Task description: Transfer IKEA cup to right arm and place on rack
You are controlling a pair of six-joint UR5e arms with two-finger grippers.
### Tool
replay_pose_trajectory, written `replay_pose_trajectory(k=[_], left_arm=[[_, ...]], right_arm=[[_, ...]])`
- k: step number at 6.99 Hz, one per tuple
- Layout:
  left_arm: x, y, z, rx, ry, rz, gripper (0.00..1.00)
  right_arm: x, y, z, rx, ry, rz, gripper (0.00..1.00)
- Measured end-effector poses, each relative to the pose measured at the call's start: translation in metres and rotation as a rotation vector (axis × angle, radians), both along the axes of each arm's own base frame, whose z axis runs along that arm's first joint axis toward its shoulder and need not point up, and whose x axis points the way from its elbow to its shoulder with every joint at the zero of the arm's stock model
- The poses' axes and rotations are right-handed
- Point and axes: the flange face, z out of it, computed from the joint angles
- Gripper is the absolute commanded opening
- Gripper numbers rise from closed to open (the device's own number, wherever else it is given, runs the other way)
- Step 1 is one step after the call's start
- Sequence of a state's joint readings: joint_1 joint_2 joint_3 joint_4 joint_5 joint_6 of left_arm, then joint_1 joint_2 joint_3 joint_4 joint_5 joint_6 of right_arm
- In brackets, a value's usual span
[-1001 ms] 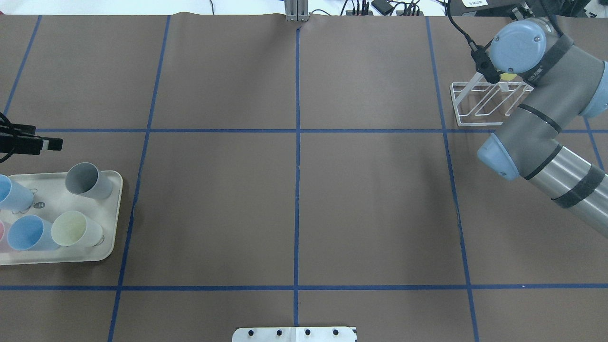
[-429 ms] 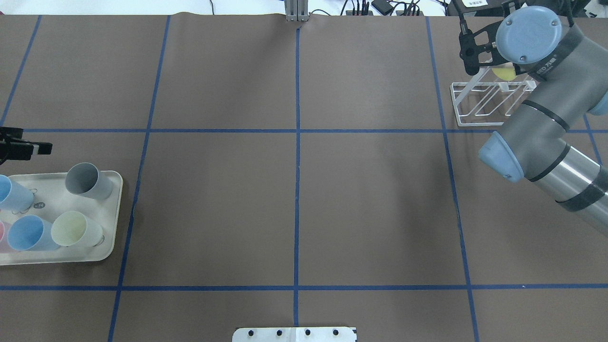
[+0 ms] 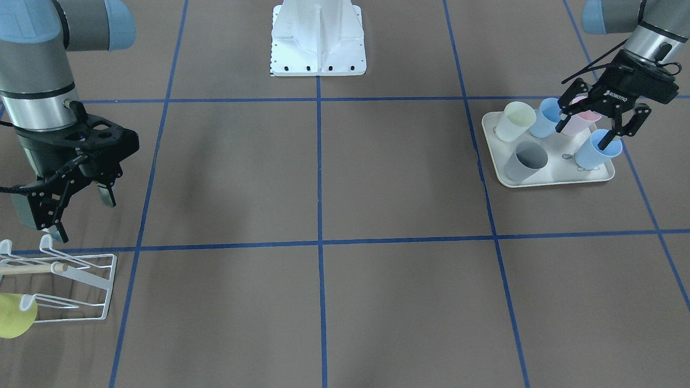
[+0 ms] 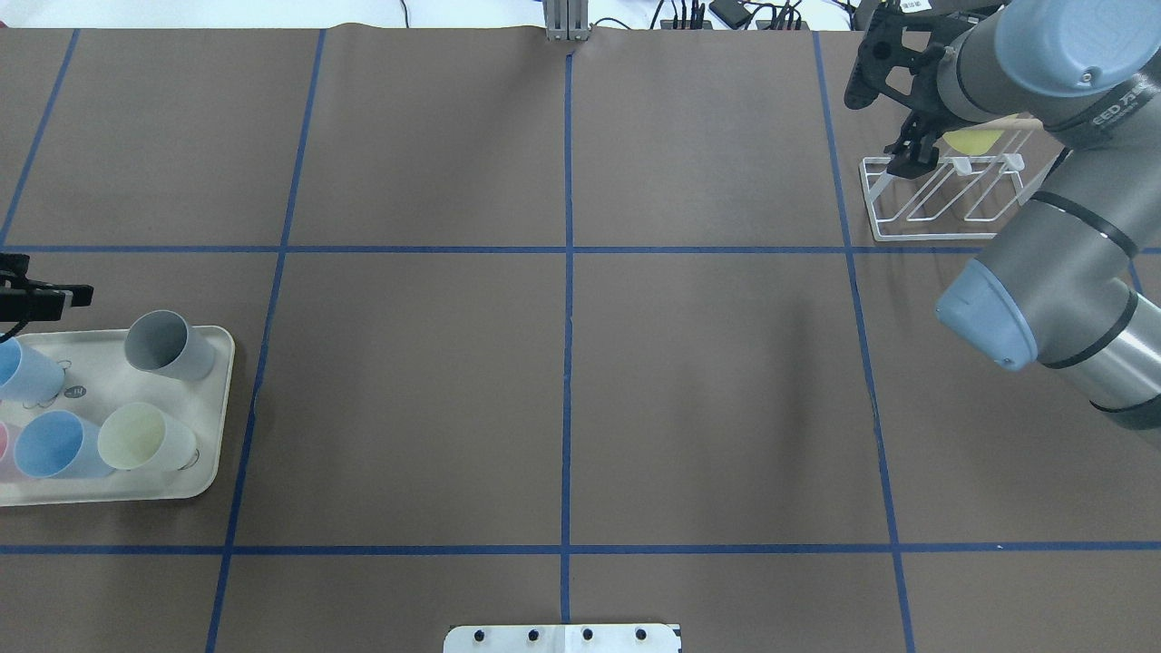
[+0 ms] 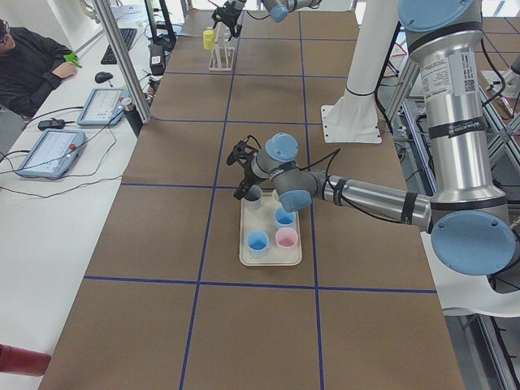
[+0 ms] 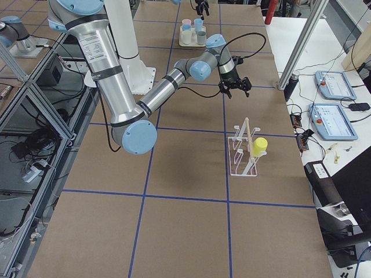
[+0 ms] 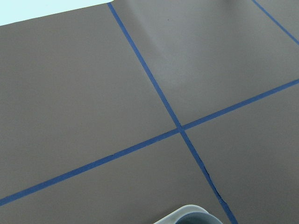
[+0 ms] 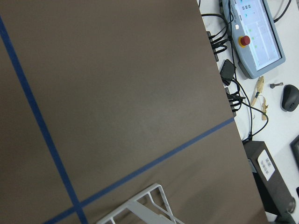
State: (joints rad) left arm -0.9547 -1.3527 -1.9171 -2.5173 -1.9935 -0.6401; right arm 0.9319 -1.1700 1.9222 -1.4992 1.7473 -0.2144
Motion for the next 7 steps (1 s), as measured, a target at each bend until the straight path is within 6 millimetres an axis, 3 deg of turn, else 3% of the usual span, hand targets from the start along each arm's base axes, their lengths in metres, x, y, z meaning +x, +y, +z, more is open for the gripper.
replay_pose_trajectory(k=[2, 4, 7], left_arm=[[0.029, 0.007, 0.009, -0.026, -0.016, 0.001, 1.00], [0.049, 0.010, 0.025, -0.040, -0.047, 0.005, 0.96], [0.071, 0.017, 0.035, -0.048, -0.069, 0.017, 0.52]], right_arm=[[-0.007, 0.018, -0.020, -0.139, -0.227, 0.023, 0.99], [-0.016, 0.027, -0.028, -0.199, -0.317, 0.018, 0.99], [-0.022, 0.031, -0.030, -0.217, -0.336, 0.015, 0.99]])
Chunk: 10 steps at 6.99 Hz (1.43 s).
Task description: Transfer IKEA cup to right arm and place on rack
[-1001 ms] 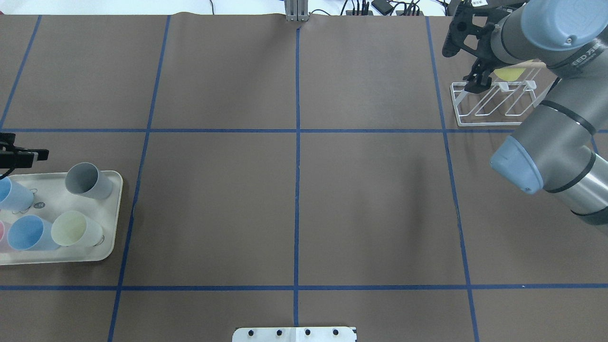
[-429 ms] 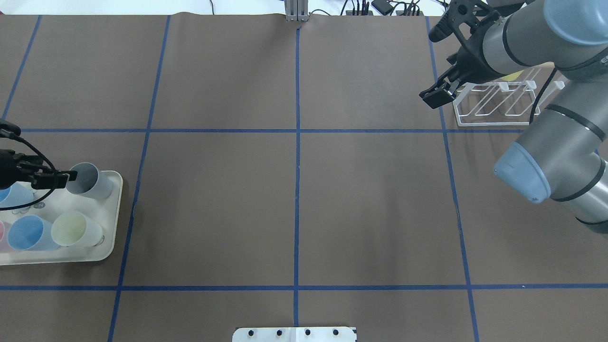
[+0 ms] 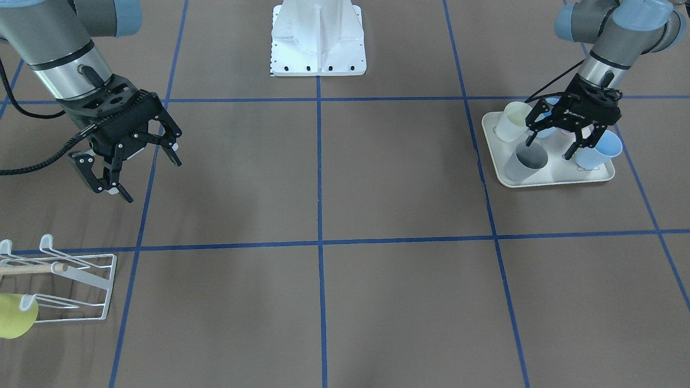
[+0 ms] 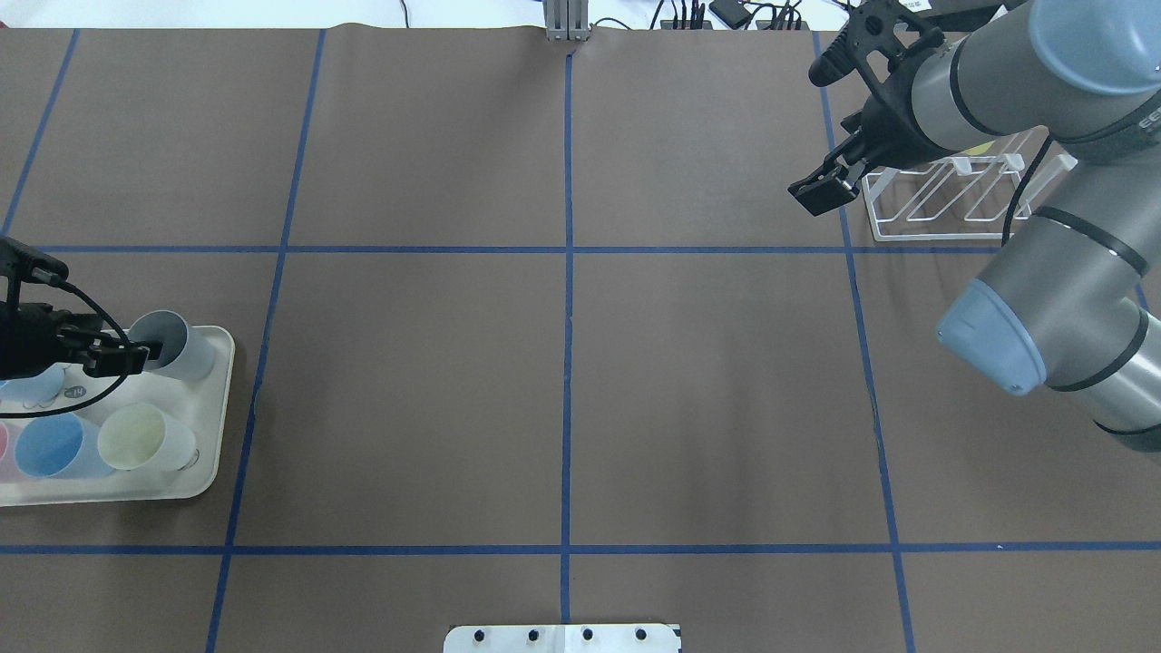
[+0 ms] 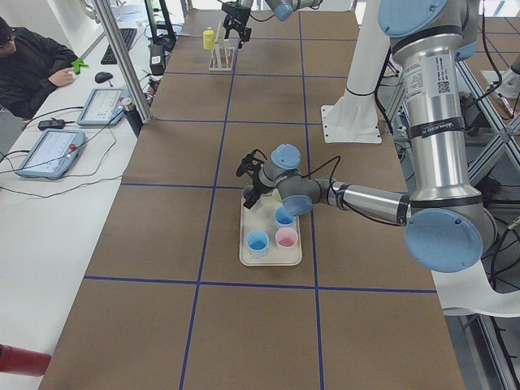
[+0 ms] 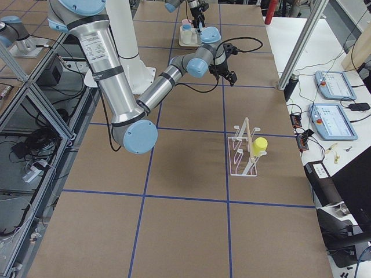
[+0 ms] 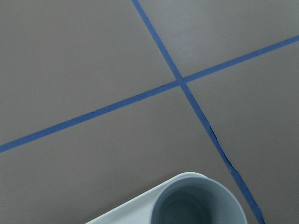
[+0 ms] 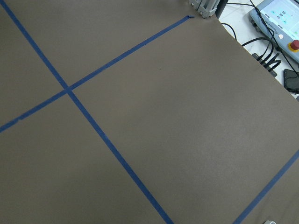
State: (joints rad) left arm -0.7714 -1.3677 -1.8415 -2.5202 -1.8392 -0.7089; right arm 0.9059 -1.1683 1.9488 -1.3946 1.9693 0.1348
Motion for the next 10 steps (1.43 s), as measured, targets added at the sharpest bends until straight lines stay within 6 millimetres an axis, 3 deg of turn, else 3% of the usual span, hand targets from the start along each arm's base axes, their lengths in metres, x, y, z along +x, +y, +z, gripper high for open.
replay_pose_trajectory(k=[4, 8, 10], left_arm=[[0.008, 0.001, 0.006, -0.015, -0.004, 0.002, 0.01], [0.002, -0.004, 0.003, -0.013, -0.001, -0.014, 0.00], [-0.020, -0.013, -0.023, 0.011, 0.036, -0.046, 0.00]], right_arm=[[-0.003, 0.002, 0.000, -0.004, -0.003, -0.004, 0.99], [-0.011, 0.009, -0.003, -0.005, -0.010, -0.017, 0.99], [-0.026, 0.014, -0.003, 0.028, -0.035, -0.042, 0.99]])
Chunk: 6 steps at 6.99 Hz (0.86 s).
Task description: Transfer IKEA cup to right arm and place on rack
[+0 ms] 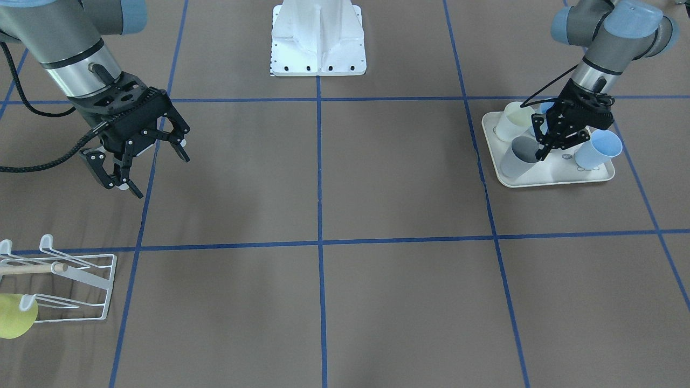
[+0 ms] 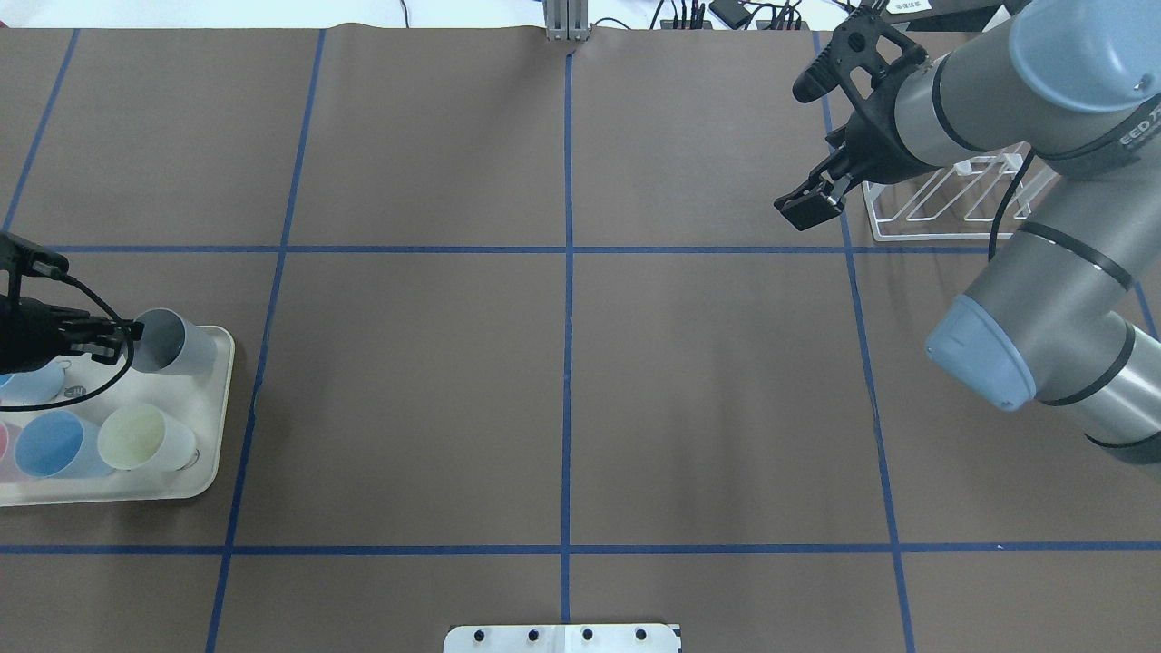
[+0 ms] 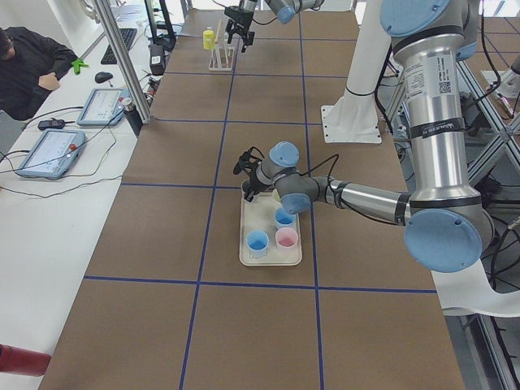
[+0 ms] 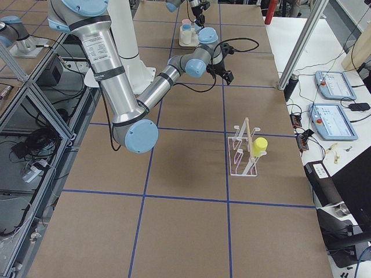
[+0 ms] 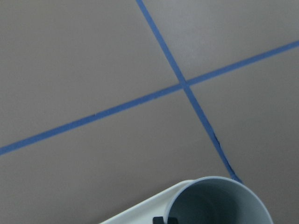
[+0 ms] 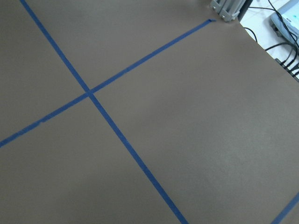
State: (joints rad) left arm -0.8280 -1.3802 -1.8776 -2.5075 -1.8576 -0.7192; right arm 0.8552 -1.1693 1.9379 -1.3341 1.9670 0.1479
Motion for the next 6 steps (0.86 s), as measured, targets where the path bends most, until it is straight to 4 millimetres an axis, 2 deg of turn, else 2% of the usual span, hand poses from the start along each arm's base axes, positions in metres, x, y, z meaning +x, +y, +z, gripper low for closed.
replay_pose_trajectory(k=[1, 3, 4, 6], left_arm=[[-0.006, -0.003, -0.024, 0.010, 0.036, 0.001, 0.00], [0.003, -0.012, -0.091, -0.025, 0.180, 0.022, 0.00], [0.015, -0.019, -0.129, -0.072, 0.285, 0.033, 0.00], [0.048, -0.021, -0.204, -0.143, 0.464, 0.070, 0.00]], right_arm=[[-0.014, 0.003, 0.002, 0.035, -0.029, -0.021, 0.99], [-0.055, 0.018, 0.008, 0.132, -0.129, -0.082, 0.99], [-0.076, 0.032, 0.008, 0.174, -0.191, -0.115, 0.99], [-0.106, 0.057, 0.010, 0.253, -0.325, -0.166, 0.99]])
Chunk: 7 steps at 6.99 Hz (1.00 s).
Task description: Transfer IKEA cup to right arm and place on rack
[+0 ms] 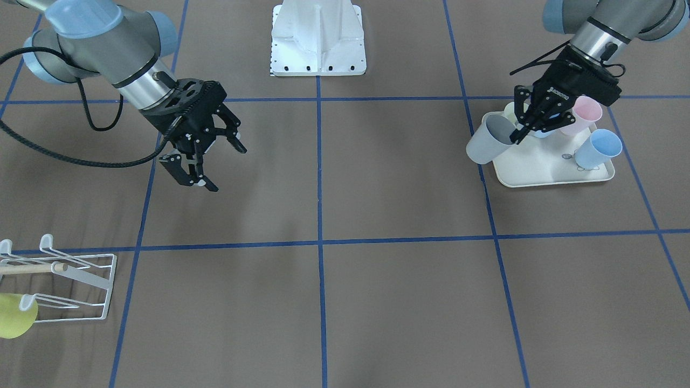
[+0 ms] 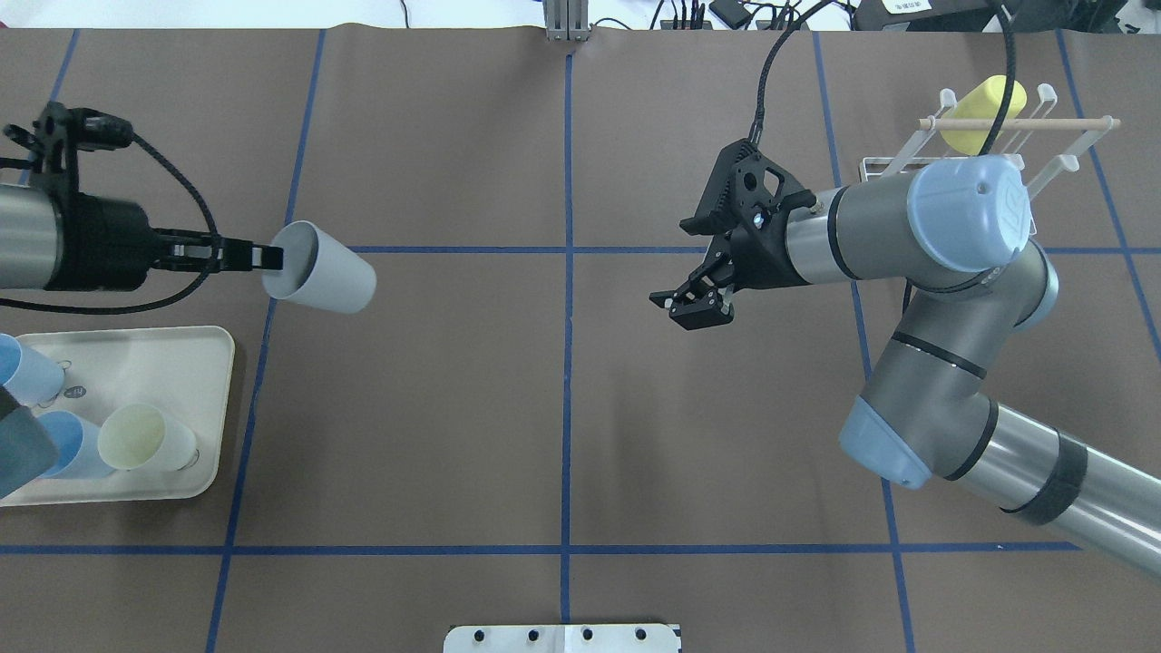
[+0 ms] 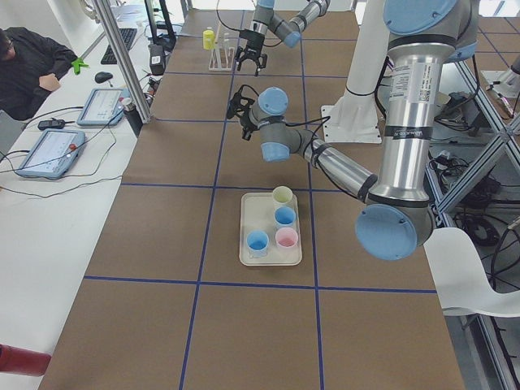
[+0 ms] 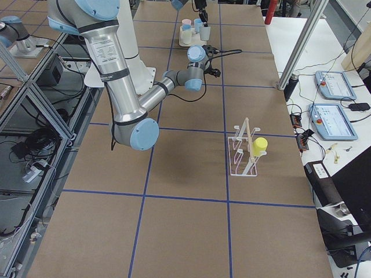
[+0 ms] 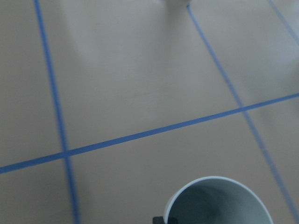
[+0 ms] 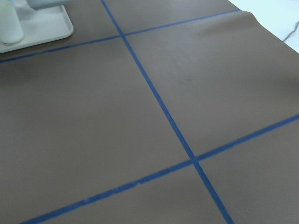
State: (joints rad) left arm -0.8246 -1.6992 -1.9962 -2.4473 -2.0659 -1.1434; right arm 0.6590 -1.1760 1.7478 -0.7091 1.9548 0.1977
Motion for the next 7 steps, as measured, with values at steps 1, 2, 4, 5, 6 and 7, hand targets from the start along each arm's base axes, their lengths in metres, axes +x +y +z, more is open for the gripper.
replay_pose_trajectory(k=[1, 2, 4, 5, 6, 7], left_arm=[[0.022, 0.006, -0.035, -0.022, 0.075, 0.033, 0.00], [0.041, 0.013, -0.066, -0.042, 0.138, 0.066, 0.00], [0.066, 0.026, -0.105, -0.065, 0.210, 0.116, 0.00], [0.074, 0.028, -0.112, -0.067, 0.220, 0.128, 0.00], [0.082, 0.029, -0.115, -0.069, 0.221, 0.137, 0.00], [0.092, 0.029, -0.119, -0.071, 0.222, 0.138, 0.00]], right_arm=[[-0.013, 0.010, 0.006, 0.037, -0.067, -0.022, 0.98], [-0.023, 0.019, 0.012, 0.072, -0.128, -0.025, 0.98], [-0.047, 0.044, 0.019, 0.143, -0.253, 0.011, 0.99], [-0.056, 0.057, 0.019, 0.160, -0.288, 0.012, 0.99], [-0.063, 0.066, 0.015, 0.168, -0.310, 0.003, 0.99], [-0.067, 0.074, 0.011, 0.174, -0.331, -0.008, 0.99]])
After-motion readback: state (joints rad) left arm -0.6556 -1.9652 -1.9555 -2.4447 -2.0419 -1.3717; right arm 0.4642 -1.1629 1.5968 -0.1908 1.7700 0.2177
